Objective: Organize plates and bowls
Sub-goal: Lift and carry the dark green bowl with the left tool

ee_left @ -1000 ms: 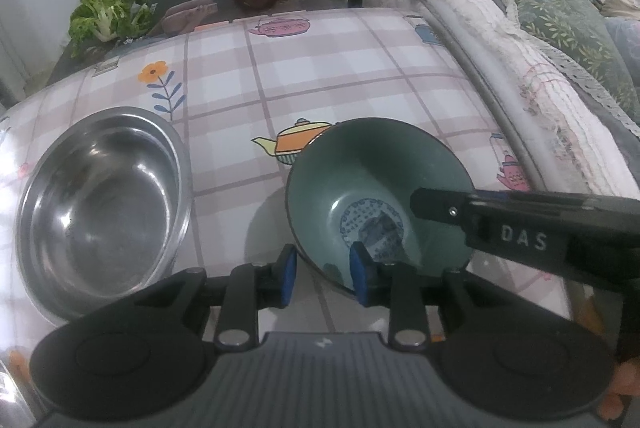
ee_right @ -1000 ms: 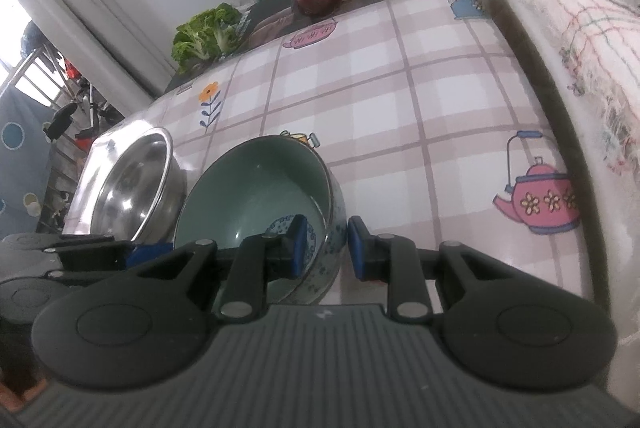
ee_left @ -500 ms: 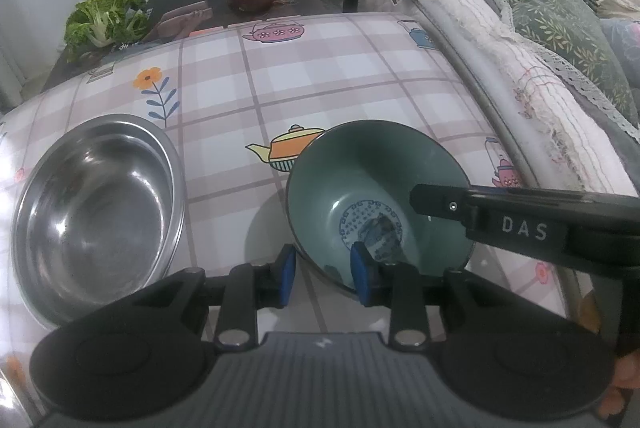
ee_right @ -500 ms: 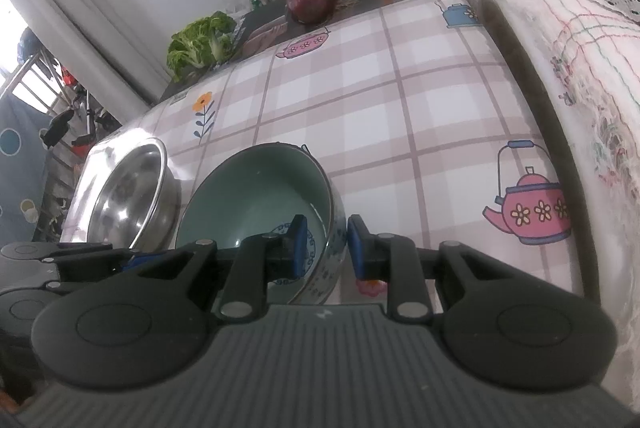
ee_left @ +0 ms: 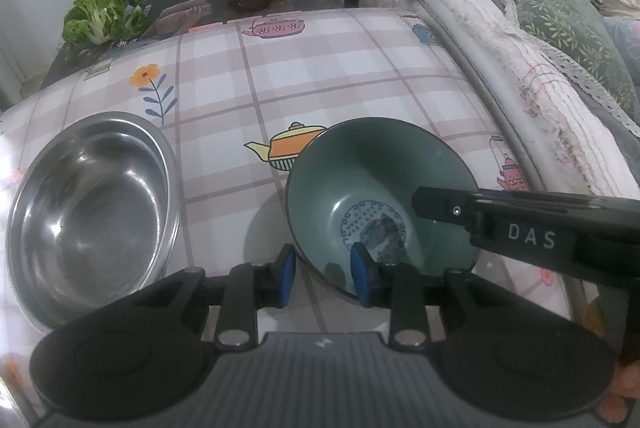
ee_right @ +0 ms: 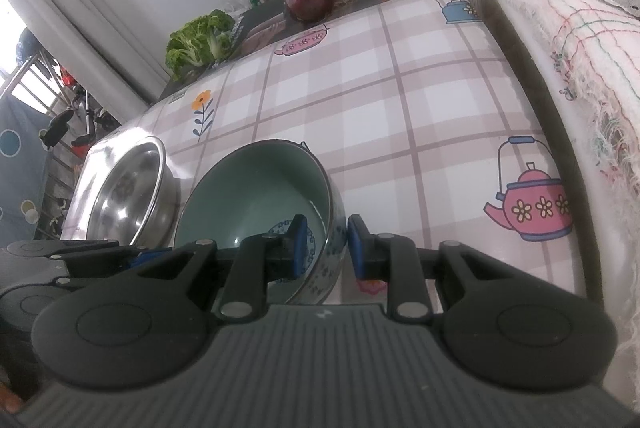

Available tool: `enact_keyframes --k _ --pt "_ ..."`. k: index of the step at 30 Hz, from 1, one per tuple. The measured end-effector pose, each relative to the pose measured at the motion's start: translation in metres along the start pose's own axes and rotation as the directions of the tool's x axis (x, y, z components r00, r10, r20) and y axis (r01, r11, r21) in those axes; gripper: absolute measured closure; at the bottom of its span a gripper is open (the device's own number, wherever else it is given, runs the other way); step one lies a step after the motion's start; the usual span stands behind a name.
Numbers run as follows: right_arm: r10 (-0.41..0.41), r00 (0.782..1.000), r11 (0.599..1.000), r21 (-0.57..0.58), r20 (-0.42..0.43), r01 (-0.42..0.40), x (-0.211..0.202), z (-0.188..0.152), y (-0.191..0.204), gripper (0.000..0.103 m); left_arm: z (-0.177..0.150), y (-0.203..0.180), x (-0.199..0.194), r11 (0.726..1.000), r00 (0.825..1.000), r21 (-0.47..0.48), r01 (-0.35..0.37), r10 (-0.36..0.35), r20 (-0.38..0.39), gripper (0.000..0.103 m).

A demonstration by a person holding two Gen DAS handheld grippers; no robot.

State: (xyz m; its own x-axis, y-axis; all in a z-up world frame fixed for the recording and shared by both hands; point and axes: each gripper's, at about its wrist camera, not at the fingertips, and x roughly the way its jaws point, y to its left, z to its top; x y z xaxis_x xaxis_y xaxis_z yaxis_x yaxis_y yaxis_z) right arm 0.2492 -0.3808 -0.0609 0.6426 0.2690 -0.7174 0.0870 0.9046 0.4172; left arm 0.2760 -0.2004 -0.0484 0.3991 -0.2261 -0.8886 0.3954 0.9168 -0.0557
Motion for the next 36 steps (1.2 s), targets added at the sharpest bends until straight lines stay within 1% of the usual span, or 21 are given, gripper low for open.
enact_keyframes --k 6,12,16,27,36 --pt "0.009 1.000 1.000 0.007 -0.002 -0.009 0.002 -0.002 -0.001 0.081 0.000 -0.001 0.001 1.000 1.000 0.006 -0.006 0.006 0.003 0.072" --pt "0.041 0.999 0.998 0.043 -0.010 -0.040 0.004 -0.003 -0.009 0.082 -0.001 -0.004 0.005 1.000 1.000 0.007 -0.028 0.028 0.005 0.074" --pt "0.053 0.999 0.997 0.048 -0.008 -0.053 0.004 -0.003 -0.011 0.082 -0.002 -0.007 0.004 0.999 0.999 0.020 -0.049 0.049 0.016 0.074" --pt "0.033 0.999 0.999 0.016 -0.001 -0.033 0.001 -0.005 -0.006 0.082 -0.004 -0.008 0.003 0.998 0.998 0.018 -0.057 0.056 0.029 0.074" --pt "0.020 1.000 1.000 -0.021 0.022 -0.020 -0.005 -0.003 -0.001 0.082 -0.006 -0.006 -0.001 0.999 0.999 0.005 -0.044 0.044 0.027 0.075"
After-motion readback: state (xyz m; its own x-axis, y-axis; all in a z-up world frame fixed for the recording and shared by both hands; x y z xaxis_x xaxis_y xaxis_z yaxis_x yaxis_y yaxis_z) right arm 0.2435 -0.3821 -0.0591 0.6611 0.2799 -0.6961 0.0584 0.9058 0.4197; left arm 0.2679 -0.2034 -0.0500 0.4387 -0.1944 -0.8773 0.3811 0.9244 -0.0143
